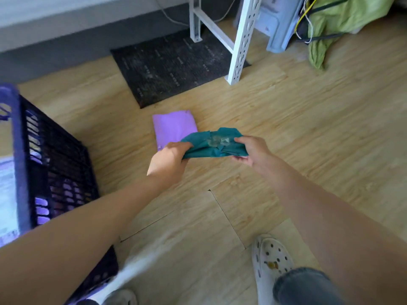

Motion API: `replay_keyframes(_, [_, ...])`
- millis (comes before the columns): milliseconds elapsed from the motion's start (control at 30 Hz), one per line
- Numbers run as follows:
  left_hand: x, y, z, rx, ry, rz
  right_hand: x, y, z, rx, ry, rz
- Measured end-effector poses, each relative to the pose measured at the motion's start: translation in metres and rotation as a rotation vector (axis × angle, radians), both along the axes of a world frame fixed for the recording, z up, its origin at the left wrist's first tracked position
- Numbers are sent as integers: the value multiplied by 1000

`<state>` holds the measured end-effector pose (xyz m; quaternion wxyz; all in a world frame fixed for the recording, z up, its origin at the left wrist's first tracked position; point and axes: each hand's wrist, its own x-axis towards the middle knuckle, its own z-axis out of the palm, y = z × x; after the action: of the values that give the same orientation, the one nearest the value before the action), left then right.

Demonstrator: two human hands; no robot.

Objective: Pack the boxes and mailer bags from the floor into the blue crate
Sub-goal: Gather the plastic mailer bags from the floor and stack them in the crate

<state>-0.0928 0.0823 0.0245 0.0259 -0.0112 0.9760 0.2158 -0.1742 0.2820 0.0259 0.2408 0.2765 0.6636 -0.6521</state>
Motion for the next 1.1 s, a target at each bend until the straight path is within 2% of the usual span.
replay_keyframes(200, [28, -59, 91, 84, 43, 113, 29, -50, 82, -115, 131, 103])
replay_keyframes(433, [94, -123, 185, 302, 129, 288, 78, -121, 155, 75, 429, 331])
replay_keyframes(767, [206, -214, 235, 394, 211, 510, 155, -228, 203, 169, 712, 528])
replay_keyframes(867, [239, -241, 230, 502, 206, 611, 176, -260, 202, 138, 719, 572])
replay_keyframes(1100, [305, -287, 190, 748, 117, 859, 239, -328, 173, 60, 514, 777])
